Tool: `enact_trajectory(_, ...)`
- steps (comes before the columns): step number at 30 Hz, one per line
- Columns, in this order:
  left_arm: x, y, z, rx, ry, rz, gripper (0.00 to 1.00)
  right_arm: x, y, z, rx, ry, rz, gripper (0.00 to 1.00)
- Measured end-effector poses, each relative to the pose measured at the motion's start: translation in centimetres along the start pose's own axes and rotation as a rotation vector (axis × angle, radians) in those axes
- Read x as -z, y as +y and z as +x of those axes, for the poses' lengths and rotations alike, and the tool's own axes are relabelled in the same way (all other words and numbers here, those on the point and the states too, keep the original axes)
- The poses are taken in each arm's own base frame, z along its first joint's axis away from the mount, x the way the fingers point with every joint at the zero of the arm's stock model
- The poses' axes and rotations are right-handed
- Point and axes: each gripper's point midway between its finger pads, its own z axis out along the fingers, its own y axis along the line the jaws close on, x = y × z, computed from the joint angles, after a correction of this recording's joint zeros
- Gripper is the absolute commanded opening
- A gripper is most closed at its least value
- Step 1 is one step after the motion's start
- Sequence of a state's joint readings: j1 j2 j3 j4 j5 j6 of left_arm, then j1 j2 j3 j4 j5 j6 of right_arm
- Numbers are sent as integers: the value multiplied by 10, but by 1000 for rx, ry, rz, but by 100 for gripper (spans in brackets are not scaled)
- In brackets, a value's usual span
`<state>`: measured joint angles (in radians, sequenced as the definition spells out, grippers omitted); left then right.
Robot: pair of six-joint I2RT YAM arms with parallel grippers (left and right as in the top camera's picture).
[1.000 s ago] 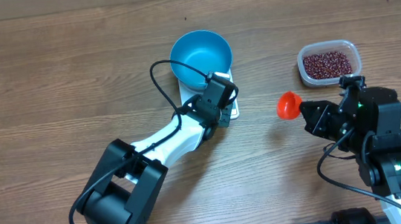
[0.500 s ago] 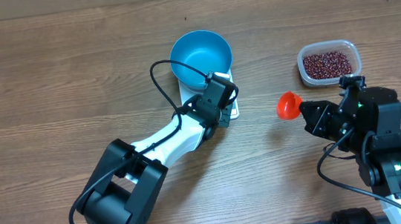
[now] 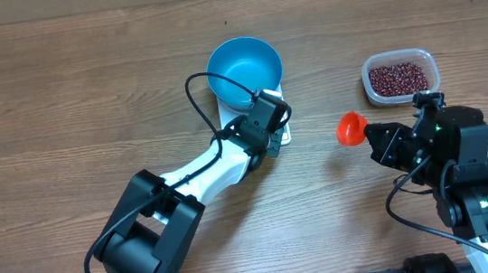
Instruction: Scoop item into bowl and weigh 150g on scale
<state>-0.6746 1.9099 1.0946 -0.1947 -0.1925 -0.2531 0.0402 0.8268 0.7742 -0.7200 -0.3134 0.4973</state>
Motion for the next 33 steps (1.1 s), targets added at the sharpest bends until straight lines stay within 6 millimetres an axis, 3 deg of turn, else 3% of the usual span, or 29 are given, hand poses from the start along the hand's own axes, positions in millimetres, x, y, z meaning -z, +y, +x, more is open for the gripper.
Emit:
enact_trajectory(8, 1, 1, 3, -7, 25, -6, 4, 0, 0, 0, 0, 0, 0, 4)
enact_trajectory(14, 15, 5, 21, -30, 108, -19, 4, 0, 0, 0, 0, -1, -1, 4)
enact_trajectory(21, 64, 10, 21, -44, 123, -18, 5, 0, 0, 0, 0, -1, -1, 4)
enact_trajectory(22, 73, 10, 18, -43, 115, -14, 11, 0, 0, 0, 0, -1, -1, 4)
enact_trajectory(23, 80, 10, 17, -45, 110, -12, 42, 0, 0, 0, 0, 0, -1, 4)
enact_trajectory(24, 92, 12, 16, -47, 103, -9, 99, 0, 0, 0, 0, -1, -1, 4)
enact_trajectory(33, 169, 26, 3, -33, 2, 17, 100, 0, 0, 0, 1, -1, -1, 4)
